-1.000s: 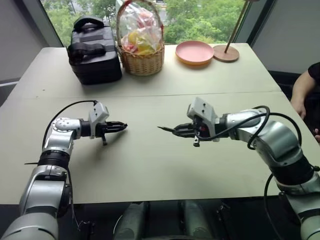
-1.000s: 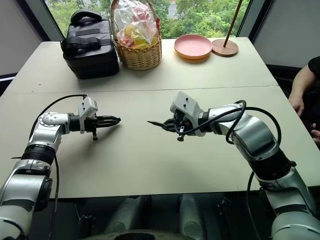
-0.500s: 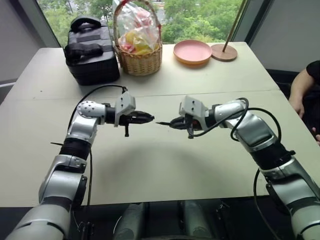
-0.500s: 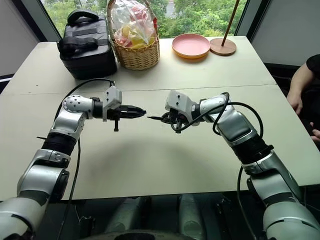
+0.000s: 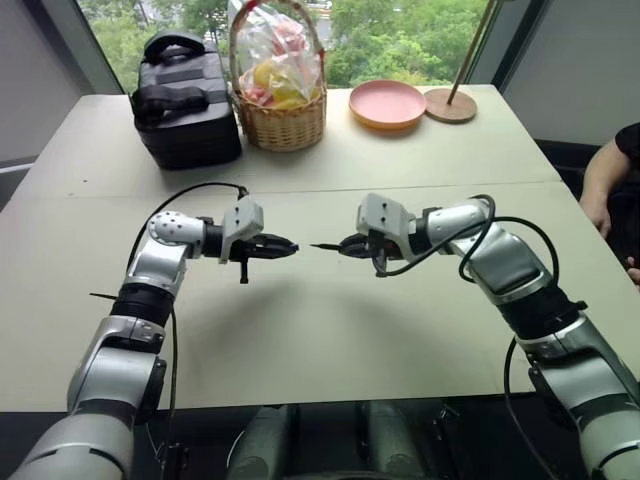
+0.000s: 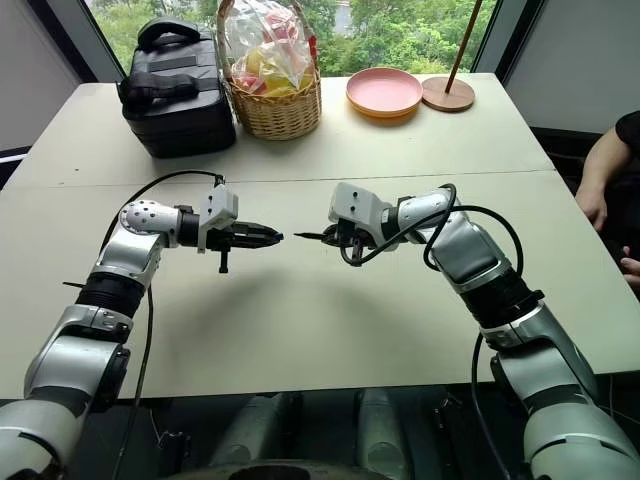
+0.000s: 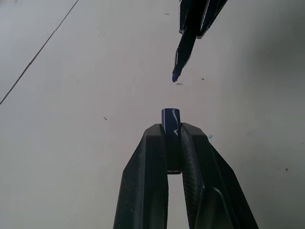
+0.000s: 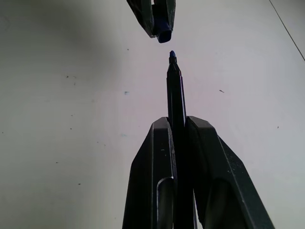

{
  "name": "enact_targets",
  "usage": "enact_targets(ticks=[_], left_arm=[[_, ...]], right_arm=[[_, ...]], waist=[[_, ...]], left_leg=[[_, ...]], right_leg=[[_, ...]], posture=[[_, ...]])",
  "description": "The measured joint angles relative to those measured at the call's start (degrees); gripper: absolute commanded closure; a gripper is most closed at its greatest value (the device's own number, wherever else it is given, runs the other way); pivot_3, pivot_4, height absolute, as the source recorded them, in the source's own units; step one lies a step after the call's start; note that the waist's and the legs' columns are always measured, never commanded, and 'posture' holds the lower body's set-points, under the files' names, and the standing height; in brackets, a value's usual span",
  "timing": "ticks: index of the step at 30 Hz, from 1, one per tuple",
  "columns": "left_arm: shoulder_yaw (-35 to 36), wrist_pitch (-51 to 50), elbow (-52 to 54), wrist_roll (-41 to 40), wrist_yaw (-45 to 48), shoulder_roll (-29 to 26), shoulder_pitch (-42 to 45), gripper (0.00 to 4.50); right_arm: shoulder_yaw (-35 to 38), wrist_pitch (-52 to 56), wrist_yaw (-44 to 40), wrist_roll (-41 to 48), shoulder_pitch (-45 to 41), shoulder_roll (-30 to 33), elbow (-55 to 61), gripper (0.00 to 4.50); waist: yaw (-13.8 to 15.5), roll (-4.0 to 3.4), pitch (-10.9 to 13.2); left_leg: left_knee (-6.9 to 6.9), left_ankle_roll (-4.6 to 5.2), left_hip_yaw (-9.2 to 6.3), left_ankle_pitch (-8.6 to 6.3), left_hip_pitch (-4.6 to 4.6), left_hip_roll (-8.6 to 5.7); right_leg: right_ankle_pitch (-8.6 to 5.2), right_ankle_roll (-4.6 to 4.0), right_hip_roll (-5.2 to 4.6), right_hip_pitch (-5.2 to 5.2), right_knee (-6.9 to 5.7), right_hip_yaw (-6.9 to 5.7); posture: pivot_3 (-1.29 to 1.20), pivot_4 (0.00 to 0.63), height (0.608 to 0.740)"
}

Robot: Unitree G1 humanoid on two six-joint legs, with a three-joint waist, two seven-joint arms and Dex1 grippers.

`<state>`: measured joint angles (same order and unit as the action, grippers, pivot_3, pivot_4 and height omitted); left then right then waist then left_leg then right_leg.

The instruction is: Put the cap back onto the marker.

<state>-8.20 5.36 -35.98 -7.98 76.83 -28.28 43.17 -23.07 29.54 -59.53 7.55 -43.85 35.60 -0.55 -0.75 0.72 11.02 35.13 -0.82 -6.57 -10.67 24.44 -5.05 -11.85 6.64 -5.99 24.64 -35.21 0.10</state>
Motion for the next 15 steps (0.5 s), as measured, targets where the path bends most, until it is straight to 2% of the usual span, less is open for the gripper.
enact_targets(ticks=[15], left_arm=[[0.0, -1.2, 0.2, -0.2, 0.1, 2.4, 1.2, 4.48]], right_arm=[[0.3, 0.0, 0.1, -0.1, 0.0, -1.8, 0.0, 4.50]], waist=[[-0.1, 0.00, 0.0]], left_leg=[[0.00, 0.00, 0.00, 0.00, 0.00, 0.00]], right_leg=[[0.00, 0.00, 0.02, 0.00, -0.02, 0.00]], posture=[[0.00, 0.150, 0.740]])
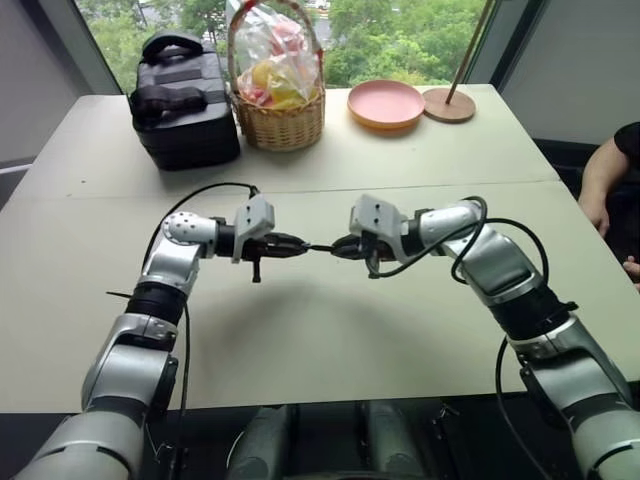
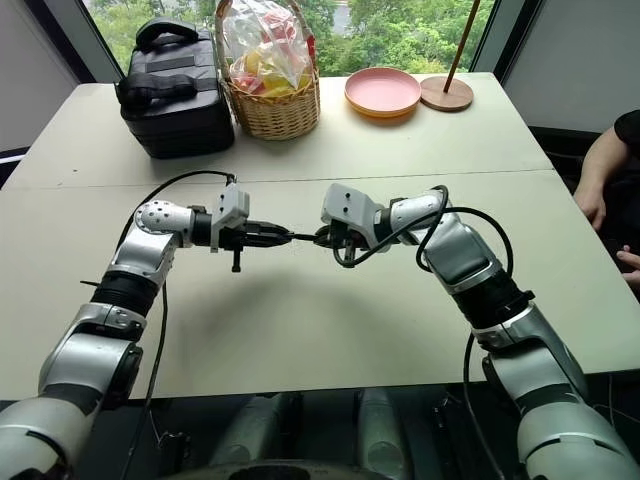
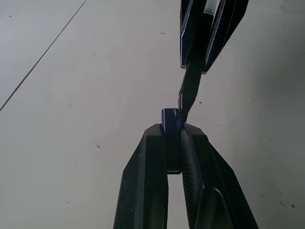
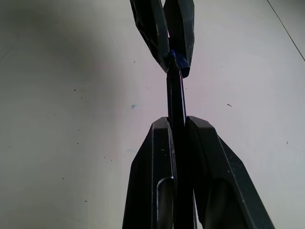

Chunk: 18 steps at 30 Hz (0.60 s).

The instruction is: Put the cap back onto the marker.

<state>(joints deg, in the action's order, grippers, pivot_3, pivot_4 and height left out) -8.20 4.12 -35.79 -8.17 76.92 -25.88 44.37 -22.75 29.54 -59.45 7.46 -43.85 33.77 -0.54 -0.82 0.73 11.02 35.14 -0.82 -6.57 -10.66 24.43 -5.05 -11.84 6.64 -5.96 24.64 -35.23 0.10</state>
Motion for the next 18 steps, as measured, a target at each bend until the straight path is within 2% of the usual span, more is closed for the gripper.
enact_targets(ticks=[8, 18], left_arm=[[0.3, -0.2, 0.0, 0.0, 1.0, -3.4, 0.0, 4.48], [0.4, -1.4, 2.3, -0.4, 0.2, -1.9, -0.2, 4.48]], right_arm=[[1.2, -0.2, 0.3, -0.6, 0.0, 0.1, -1.1, 4.50], [1.2, -1.3, 0.0, -0.8, -0.1, -0.7, -2.2, 4.50]], waist=[[-0.1, 0.00, 0.0], [0.0, 0.00, 0.0]], left_leg=[[0.00, 0.00, 0.00, 0.00, -0.01, 0.00], [0.02, 0.00, 0.00, 0.00, -0.01, 0.00]], right_leg=[[0.00, 0.00, 0.01, 0.00, -0.01, 0.01], [0.00, 0.00, 0.01, -0.01, -0.02, 0.01]], posture=[[0.00, 0.150, 0.740], [0.00, 0.150, 0.740]])
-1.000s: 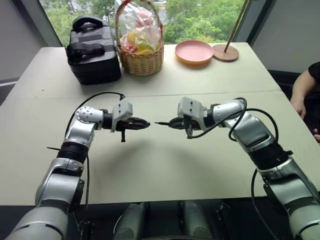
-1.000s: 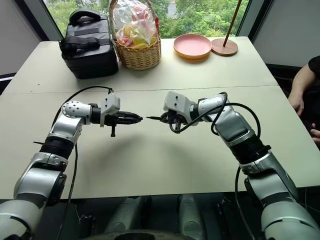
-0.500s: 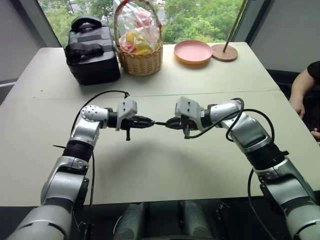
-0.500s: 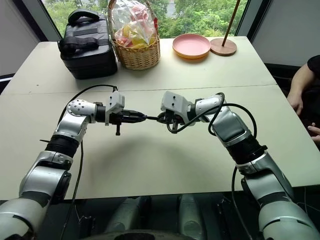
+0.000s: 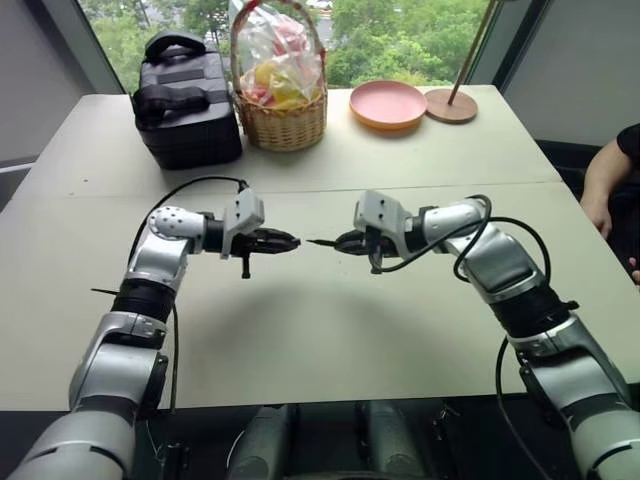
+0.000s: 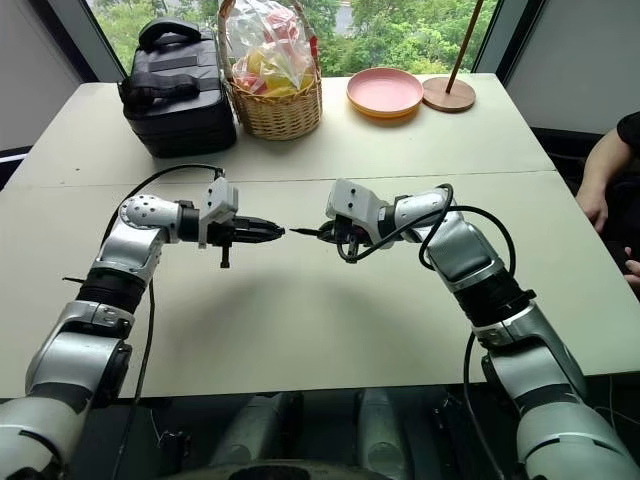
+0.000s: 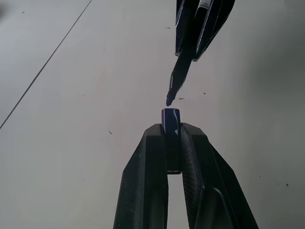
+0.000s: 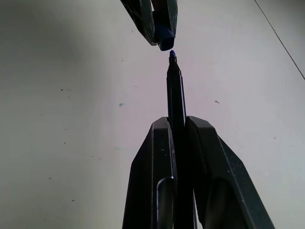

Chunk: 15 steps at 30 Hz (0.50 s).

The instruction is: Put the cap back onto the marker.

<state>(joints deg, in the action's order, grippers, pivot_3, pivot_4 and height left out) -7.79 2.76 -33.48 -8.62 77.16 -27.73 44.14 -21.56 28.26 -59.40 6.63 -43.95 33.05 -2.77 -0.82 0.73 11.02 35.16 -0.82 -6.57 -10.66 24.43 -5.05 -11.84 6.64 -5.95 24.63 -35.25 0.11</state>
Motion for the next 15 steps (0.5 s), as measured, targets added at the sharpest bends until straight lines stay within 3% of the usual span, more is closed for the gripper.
enact_targets(ticks=[15], left_arm=[[-1.5, 4.0, -4.1, 2.9, -1.3, 3.0, 2.0, 4.48]], right_arm=[[0.0, 0.1, -0.7, -2.0, 0.0, -0.3, -0.4, 4.50]], waist=[[0.0, 0.00, 0.0]], left_leg=[[0.03, 0.00, 0.02, 0.00, -0.01, -0.01]], right_leg=[[0.00, 0.00, 0.01, -0.01, -0.03, 0.00]], posture=[[0.00, 0.150, 0.740]])
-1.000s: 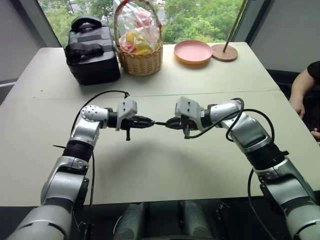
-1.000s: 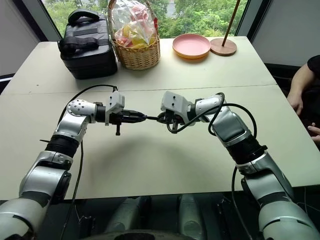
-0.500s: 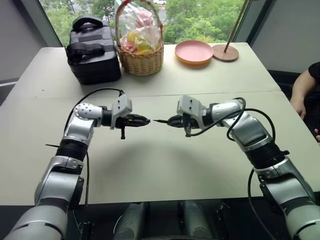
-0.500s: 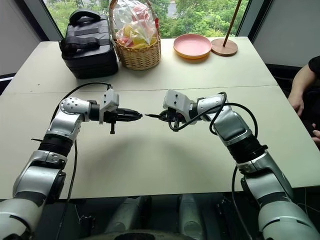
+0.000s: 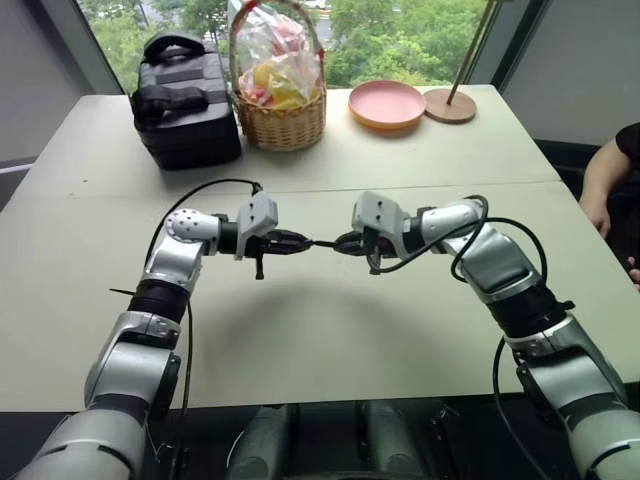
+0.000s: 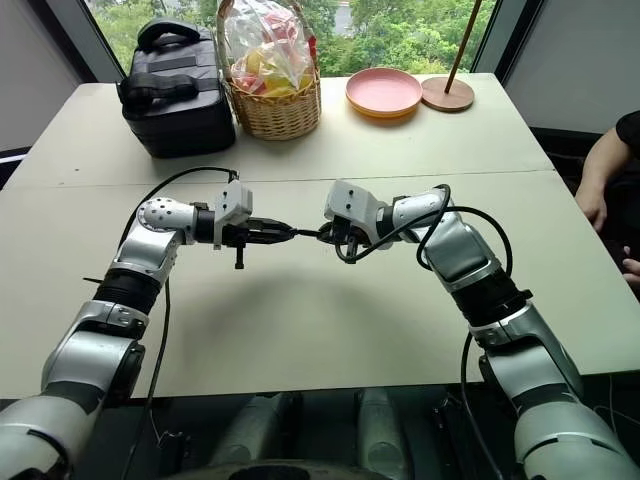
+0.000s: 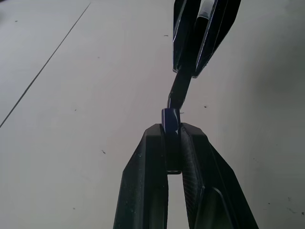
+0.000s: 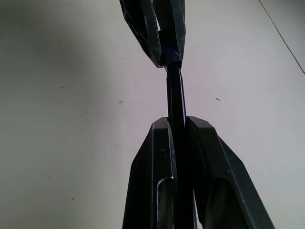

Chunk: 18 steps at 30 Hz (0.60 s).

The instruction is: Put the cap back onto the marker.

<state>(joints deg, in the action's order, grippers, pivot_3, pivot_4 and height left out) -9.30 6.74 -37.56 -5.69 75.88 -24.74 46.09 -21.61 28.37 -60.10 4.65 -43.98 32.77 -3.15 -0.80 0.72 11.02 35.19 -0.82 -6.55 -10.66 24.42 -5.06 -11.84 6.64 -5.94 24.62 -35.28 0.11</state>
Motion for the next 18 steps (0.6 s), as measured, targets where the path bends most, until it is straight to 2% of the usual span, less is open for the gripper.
enact_targets(ticks=[9, 18], left_arm=[[-2.9, 9.0, -6.5, 4.5, 1.5, 0.5, 5.6, 4.48], [-3.0, 10.4, -6.7, 6.9, 2.3, 0.2, 6.0, 4.48]], right_arm=[[-1.3, -7.2, -1.7, -4.8, -2.3, -1.1, -4.3, 4.50], [-1.8, -9.9, -2.5, -7.9, -3.1, -2.9, -6.3, 4.50]], waist=[[-0.3, 0.00, 0.0], [-0.1, 0.00, 0.0]], left_leg=[[-0.01, 0.00, 0.02, 0.00, 0.00, -0.02], [0.01, 0.00, 0.02, 0.00, 0.00, -0.02]], right_leg=[[0.00, 0.00, 0.03, 0.01, -0.01, 0.00], [0.00, 0.00, 0.03, 0.01, -0.05, 0.00]], posture=[[0.00, 0.150, 0.740], [0.00, 0.150, 0.740]])
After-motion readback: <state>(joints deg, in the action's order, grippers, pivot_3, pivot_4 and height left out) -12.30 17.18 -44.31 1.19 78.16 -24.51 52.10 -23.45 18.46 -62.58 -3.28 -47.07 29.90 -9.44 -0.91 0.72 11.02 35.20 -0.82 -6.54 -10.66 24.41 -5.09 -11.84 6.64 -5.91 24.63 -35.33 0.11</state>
